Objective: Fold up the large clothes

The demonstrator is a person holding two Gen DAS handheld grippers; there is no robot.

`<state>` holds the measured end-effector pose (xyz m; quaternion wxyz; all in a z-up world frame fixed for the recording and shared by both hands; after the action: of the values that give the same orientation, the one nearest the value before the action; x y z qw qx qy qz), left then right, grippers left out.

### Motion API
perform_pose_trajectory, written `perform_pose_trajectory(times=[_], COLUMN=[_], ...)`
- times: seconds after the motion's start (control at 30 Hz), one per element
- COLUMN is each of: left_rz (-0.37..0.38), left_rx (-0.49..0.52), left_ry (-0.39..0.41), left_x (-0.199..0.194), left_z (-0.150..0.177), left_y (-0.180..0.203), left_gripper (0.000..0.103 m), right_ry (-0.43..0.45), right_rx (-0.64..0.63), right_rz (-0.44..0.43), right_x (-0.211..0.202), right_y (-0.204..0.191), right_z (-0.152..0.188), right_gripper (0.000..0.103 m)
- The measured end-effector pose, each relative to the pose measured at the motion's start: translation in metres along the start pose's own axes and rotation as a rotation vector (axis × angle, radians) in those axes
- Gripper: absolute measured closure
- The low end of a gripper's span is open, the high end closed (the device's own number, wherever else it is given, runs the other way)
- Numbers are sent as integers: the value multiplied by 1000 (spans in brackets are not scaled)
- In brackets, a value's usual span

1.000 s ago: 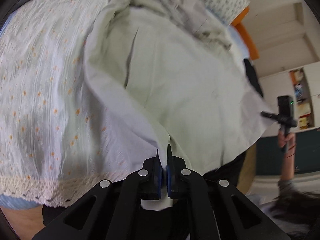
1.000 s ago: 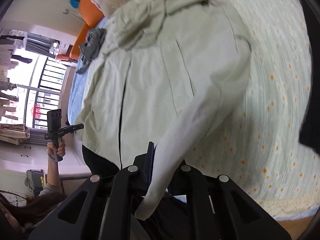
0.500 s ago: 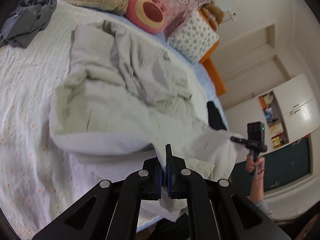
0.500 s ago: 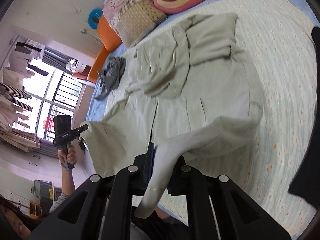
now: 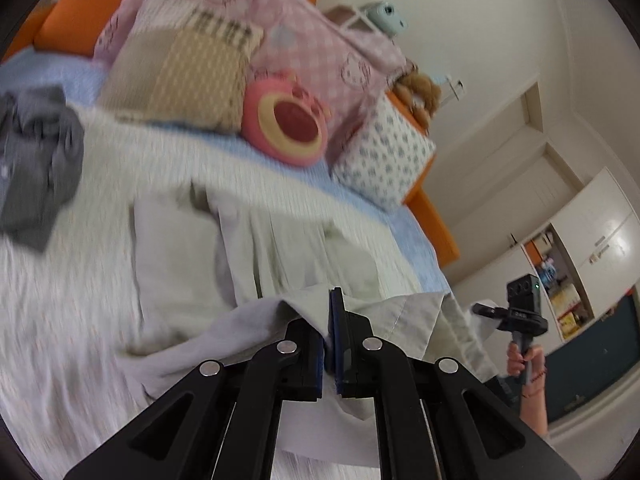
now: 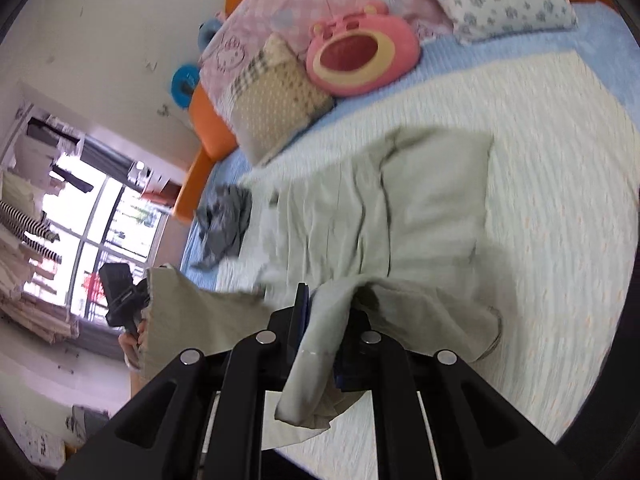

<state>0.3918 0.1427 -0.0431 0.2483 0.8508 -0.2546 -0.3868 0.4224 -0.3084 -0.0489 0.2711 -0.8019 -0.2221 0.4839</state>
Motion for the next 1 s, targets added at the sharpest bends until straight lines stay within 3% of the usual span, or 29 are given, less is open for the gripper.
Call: perform_pose_trajectory(times=[0.17,0.3,0.43,0.63,0.73,0.83,0.9,0.93,0.97,1.0], left_rz=[-94,-175,-205,-213,-201,-203,-186,-174,-166,-147], left_rx=[7,-87,-179,-391,-506,-527,-500,-472,-449,-434], left_ry=[56,43,42,64,41,4,21,29,36,45], left_x=[32,79,117,163,187,207,205,199,192,185], left_z=[-63,-98,-113,-106,-82,-61,-61,-66,-71,-77], left_y=[-32,-92,-147,-234,-274,-294,-291,-286,-280,-275], left_gripper=[94,94,94,94,94,92,91,90,89,85], right_ry=[22,38,44,72,29,-52,-70,-70,-51,-4], right_rx=[54,136,224,368,366,377,395,435,466,519], right_rz=[36,82,99,88,167,224,184,121,62,-23], right_x=[24,64,108,166,201,228,230,225,219,205], right_y=[18,54,92,153,181,198,200,201,201,201], right_z=[-66,-113,-145,-171,-167,-154,-154,-156,-159,-165], right_gripper=[93,92,92,92,92,91,87,81,69,65])
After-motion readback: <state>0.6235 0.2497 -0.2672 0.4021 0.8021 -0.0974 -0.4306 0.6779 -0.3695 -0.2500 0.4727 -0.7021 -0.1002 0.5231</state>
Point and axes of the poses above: each gripper's, at about its wrist camera, not at the fingertips, and x roughly the way its jaws point, y to its right, z to its underside, the point moved 7 cm from there along x, roughly the way its jaws point, and after that the axes turned 1 degree about y, right-handed, at the moved point
